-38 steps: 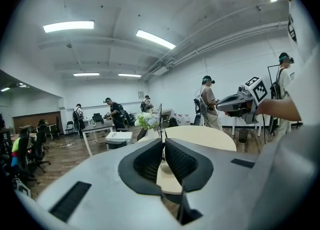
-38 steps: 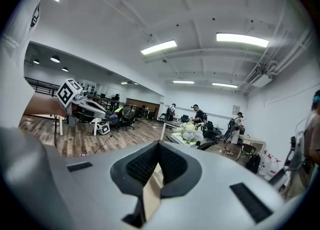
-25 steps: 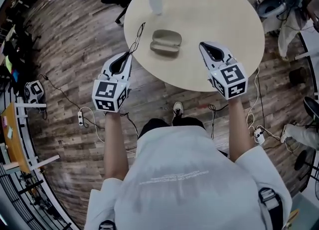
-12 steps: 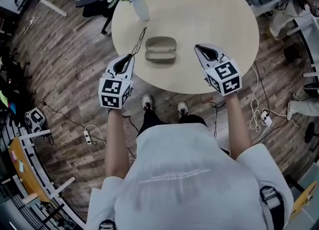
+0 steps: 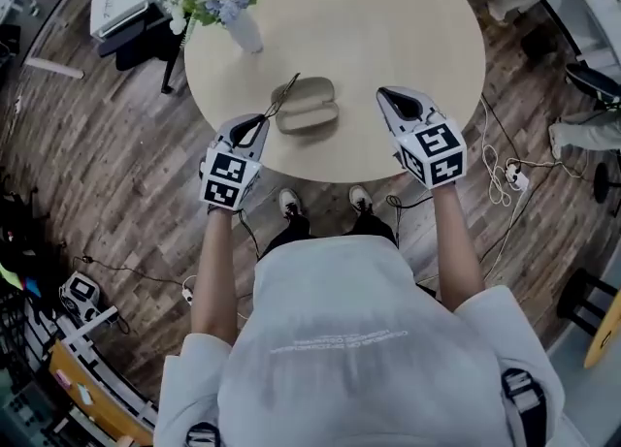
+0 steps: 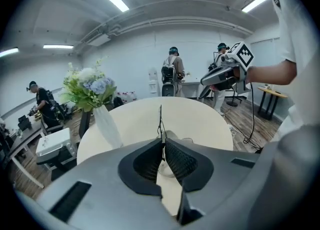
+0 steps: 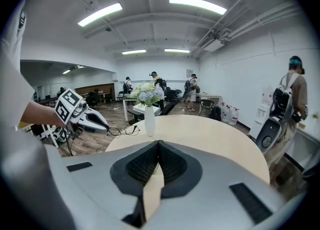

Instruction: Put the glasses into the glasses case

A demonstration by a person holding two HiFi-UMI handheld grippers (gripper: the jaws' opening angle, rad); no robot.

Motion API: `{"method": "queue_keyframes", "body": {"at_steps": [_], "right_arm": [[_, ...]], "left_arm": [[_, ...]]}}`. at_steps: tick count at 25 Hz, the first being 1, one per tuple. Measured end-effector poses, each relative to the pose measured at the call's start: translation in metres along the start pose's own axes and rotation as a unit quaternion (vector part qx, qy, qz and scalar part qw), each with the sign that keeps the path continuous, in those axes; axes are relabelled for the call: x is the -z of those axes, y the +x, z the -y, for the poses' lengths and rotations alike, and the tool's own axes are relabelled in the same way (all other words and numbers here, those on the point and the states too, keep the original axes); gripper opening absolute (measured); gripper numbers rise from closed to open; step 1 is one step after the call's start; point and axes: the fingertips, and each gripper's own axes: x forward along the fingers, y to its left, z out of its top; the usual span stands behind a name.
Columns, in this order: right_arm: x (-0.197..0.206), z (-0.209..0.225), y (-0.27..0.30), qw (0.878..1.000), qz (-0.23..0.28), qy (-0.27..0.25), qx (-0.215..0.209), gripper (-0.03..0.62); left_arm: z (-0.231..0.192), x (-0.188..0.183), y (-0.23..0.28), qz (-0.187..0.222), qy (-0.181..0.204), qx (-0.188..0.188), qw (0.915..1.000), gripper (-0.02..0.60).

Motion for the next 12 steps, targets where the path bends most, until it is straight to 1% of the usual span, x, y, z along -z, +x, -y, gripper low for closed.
{"method": "queue_keyframes", "body": {"at_steps": [3, 6, 9, 12], "right_arm": [[0.012, -0.003, 0.005, 0.999, -0.012, 0.027, 0.018, 0.0], [0.025, -0.011, 0.011, 0.998, -0.026, 0.043, 0.032, 0.0], [0.036, -0.021, 0.019, 0.996, -0.033, 0.065, 0.042, 0.0], [0.046, -0.025, 0.024, 0.994, -0.036, 0.088, 0.06, 0.0]], "left_arm": [[0.001, 0.013, 0.018, -0.011, 0.017, 0.039, 0.999, 0.029], [0.005, 0.025, 0.037, -0.018, 0.042, 0.078, 0.9959, 0.029], [0.01, 0.042, 0.054, -0.033, 0.076, 0.118, 0.9896, 0.029], [0.017, 0.052, 0.071, -0.042, 0.101, 0.16, 0.9811, 0.029]]}}
